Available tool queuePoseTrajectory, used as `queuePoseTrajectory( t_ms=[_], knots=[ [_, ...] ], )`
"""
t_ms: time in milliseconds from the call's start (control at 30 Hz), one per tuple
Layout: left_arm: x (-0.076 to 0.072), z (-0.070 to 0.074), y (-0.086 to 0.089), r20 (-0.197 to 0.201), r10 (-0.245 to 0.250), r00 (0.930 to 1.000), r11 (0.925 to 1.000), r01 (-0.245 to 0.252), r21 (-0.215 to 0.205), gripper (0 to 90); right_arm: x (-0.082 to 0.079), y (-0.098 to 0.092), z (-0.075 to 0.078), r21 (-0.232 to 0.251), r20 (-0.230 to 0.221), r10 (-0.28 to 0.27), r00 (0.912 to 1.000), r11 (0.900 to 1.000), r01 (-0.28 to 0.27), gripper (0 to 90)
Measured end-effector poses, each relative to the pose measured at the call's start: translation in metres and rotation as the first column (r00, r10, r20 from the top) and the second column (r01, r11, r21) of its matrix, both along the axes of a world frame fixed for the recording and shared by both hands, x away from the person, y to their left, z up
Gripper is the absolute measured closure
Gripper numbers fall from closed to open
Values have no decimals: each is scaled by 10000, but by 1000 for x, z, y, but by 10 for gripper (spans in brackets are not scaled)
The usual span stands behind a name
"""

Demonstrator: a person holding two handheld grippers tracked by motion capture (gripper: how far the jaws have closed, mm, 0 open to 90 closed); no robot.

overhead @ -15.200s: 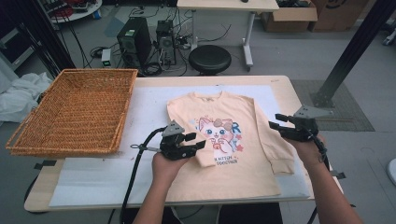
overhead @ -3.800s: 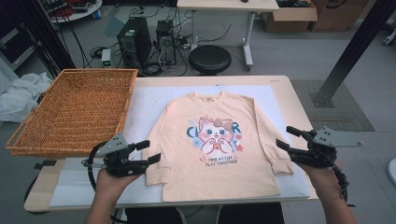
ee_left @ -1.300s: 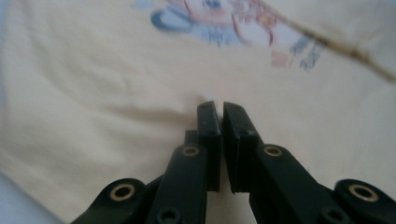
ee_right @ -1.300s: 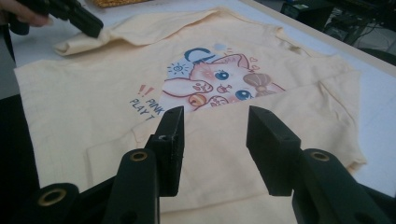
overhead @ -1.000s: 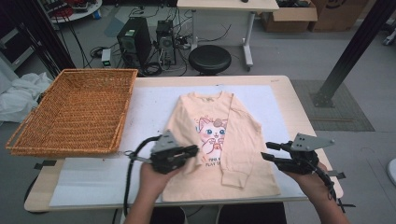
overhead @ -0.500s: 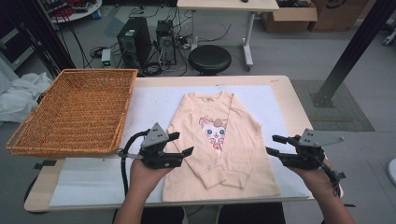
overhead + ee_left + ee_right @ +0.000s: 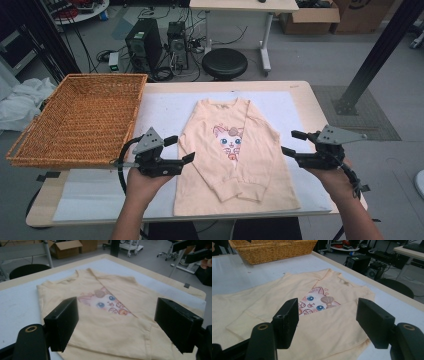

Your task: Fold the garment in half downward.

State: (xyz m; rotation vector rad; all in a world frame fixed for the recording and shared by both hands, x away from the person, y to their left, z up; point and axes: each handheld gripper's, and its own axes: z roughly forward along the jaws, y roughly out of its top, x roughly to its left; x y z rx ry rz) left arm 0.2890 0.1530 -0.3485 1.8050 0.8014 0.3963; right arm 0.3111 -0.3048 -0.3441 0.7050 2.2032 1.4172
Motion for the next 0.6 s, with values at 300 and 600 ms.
queuePoseTrajectory(
  t_ms=[300, 600],
  knots=[
    [35, -14, -10, -644, 621, 9960, 9981, -616, 97, 178, 25, 2, -4, 183, -267, -353, 9990, 9992, 358, 327],
    [130, -47, -17, -1826, 2195, 9584, 9756, -2142, 486, 181, 112, 16, -34, 57, -1390, -694, 9879, 9975, 708, 328]
  ],
)
